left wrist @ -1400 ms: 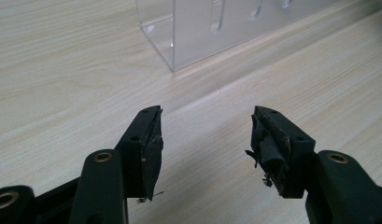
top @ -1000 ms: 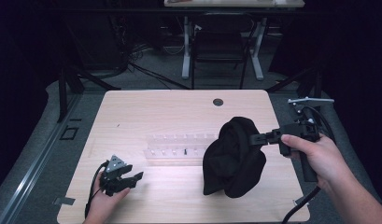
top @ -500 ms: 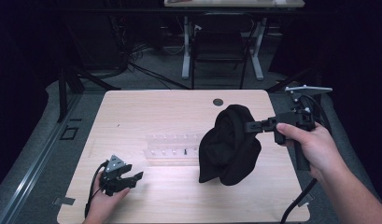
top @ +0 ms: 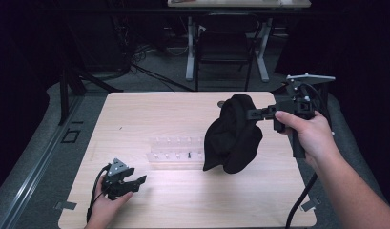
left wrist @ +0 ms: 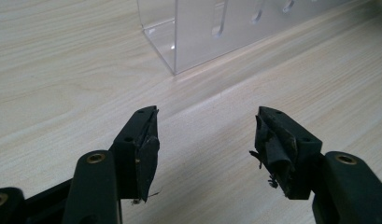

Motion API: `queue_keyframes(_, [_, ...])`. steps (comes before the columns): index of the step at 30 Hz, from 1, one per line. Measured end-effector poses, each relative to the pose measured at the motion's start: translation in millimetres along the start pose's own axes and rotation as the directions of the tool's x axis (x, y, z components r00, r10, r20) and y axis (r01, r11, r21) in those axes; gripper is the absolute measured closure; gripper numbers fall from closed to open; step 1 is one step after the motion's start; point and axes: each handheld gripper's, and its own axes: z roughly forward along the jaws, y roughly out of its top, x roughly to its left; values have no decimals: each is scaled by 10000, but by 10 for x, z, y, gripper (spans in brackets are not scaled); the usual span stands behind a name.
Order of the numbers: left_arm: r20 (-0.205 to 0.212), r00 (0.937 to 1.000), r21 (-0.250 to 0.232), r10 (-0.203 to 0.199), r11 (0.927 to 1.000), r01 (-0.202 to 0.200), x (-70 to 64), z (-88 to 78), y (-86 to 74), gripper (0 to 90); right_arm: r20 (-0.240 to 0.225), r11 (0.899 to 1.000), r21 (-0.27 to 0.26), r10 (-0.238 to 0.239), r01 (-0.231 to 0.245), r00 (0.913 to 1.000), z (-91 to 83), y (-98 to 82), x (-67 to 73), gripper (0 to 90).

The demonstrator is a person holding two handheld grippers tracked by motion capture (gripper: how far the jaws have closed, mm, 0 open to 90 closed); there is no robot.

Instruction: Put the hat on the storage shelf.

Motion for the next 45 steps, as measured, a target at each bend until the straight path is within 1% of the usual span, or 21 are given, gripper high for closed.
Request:
queue_keyframes(2, [4,10000,6,-23,10000,23,1,3,-1,399,133,9999,-47,-107,108,9999,30,35,2,880])
queue_keyframes(10, [54,10000,56,-4,10000,4,7,-1,2,399,422,9990,-222,-369,379,9984,137,125,37,880])
queue_keyframes(16, [84,10000,21,-9,10000,9,6,-3,4,399,421,9984,-296,-475,487,9980,233,190,53,880])
queue_keyframes(18, [72,10000,29,-10,10000,9,8,-3,3,399,357,9982,-339,-488,500,9982,277,207,57,880])
queue_keyframes(20, [72,10000,15,-16,10000,16,10,-4,3,399,426,9979,-331,-538,552,9976,319,222,65,880])
queue_keyframes(21, [66,10000,35,-19,10000,19,10,-6,4,400,419,9979,-348,-540,555,9977,336,227,65,880])
queue_keyframes(22, [97,10000,171,12,9999,-14,15,-16,9,399,387,9979,-308,-559,571,9977,359,238,65,880])
queue_keyframes(25, [113,9999,76,-15,10000,14,16,-11,7,399,294,9978,-314,-571,580,9979,413,262,75,880])
queue_keyframes(28, [114,9999,75,-10,10000,9,17,-12,6,399,337,9974,-351,-615,627,9975,467,287,96,880])
queue_keyframes(37, [87,10000,56,12,10000,-12,23,-18,7,399,346,9969,-320,-702,713,9969,592,348,115,880])
queue_keyframes(40, [64,10000,-28,0,10000,0,21,-16,5,400,331,9972,-329,-655,666,9973,629,366,109,880])
queue_keyframes(45, [81,10000,49,29,10000,-30,22,-25,9,400,393,9971,-312,-688,701,9969,675,379,93,880])
